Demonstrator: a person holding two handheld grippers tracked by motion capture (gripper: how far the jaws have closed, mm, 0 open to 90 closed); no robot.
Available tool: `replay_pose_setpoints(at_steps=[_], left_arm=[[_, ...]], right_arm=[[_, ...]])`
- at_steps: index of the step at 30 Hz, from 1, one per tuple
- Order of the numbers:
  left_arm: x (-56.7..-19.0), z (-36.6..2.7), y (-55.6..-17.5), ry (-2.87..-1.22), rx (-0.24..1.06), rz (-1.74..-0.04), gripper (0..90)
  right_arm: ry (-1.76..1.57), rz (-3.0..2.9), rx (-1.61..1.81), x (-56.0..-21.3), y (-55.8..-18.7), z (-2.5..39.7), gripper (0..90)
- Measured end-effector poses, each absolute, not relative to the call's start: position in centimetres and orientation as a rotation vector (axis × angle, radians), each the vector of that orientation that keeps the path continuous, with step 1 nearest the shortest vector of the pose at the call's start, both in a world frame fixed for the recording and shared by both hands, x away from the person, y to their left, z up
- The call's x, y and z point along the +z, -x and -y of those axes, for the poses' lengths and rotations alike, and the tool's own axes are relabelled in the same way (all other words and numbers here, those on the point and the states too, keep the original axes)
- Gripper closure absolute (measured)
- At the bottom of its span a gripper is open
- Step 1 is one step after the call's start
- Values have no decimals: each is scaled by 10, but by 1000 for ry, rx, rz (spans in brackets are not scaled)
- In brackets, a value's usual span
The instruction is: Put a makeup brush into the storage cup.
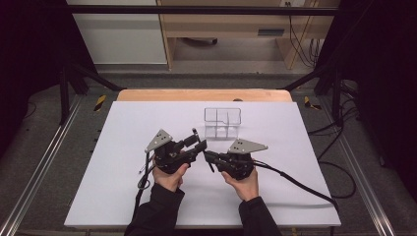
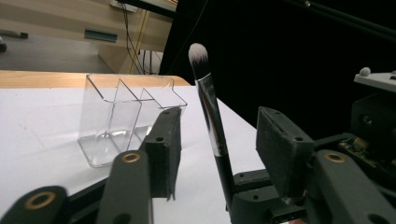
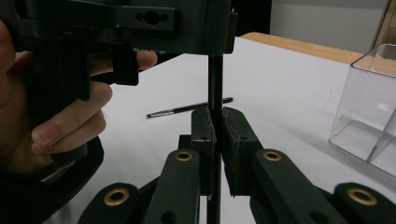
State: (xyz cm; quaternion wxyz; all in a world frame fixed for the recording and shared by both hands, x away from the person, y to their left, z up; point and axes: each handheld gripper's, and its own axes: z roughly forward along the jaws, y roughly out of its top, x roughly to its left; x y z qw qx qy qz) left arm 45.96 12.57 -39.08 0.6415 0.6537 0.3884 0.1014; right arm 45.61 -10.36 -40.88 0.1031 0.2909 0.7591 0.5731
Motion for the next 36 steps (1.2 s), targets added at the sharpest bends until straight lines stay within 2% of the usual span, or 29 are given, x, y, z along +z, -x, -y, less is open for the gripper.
replay_pose_setpoints(at_steps=[16,25,31,36], left_arm=[[-392,-125,-458,-1452,215,-904,798],[-390,-123,-454,-1447,219,-874,830],[-387,-124,-452,-1460,246,-872,832],[-388,-120,-449,-1480,259,-862,832]], right_arm=[[-854,-2238,1711,-409,-455,103,840],[-840,-2232,1715,-409,-454,102,832],[-851,-2207,1701,-405,-455,104,671],[-851,-2209,1686,-402,-457,103,652]])
